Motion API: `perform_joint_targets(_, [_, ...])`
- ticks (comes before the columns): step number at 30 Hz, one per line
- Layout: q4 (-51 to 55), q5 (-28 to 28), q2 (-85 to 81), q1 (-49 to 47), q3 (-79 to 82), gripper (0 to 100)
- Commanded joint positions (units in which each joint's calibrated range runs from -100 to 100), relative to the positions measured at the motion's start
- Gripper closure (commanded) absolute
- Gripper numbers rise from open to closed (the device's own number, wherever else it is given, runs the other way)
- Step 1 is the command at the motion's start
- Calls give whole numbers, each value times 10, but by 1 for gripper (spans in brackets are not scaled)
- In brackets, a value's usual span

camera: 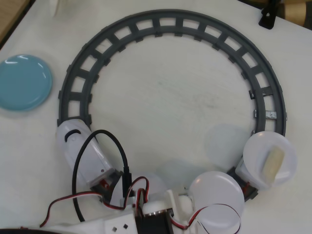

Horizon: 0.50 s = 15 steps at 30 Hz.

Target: Pick up the sushi from the Shinkansen and put it on the blue dish

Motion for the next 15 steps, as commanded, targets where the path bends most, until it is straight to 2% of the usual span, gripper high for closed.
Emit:
perform_joint_targets(1, [-3,1,-4,3,7,72])
perform_joint_targets(6, [-3,3,-4,-3,10,72])
perform_joint_targets(15, [-3,50,-4,4,6,72])
